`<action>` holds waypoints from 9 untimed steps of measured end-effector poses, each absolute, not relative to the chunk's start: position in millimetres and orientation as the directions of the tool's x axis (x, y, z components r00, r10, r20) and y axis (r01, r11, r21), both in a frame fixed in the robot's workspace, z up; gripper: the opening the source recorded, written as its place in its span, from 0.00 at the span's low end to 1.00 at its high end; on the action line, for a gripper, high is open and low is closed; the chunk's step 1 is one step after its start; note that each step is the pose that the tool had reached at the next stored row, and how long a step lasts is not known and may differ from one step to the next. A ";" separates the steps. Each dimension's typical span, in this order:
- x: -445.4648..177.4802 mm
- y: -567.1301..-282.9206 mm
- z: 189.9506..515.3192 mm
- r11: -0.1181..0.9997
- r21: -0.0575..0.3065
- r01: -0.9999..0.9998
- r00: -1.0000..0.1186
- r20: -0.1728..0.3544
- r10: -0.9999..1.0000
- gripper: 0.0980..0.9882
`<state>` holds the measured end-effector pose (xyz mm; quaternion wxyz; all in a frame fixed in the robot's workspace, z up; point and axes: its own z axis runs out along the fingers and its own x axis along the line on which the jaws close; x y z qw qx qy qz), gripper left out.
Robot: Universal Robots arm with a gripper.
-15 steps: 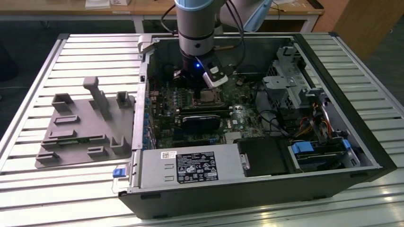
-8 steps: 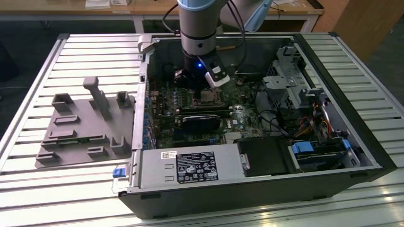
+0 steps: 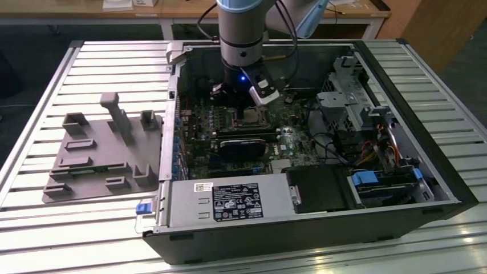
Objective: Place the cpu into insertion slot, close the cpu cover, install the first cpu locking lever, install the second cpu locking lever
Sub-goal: 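Close the cpu cover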
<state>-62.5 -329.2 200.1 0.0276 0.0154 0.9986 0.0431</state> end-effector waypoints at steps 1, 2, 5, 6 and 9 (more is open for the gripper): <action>-62.1 -329.2 200.6 0.996 0.087 0.028 -0.998 -0.054 0.033 0.00; -62.0 -329.2 201.4 0.996 0.087 0.028 -0.998 -0.054 0.033 0.00; -62.2 -329.2 204.0 0.996 0.086 0.029 -0.998 -0.053 0.033 0.00; -62.2 -329.3 204.4 0.996 0.086 0.029 -0.998 -0.053 0.033 0.00; -62.2 -329.3 206.0 0.996 0.086 0.029 -0.998 -0.053 0.033 0.00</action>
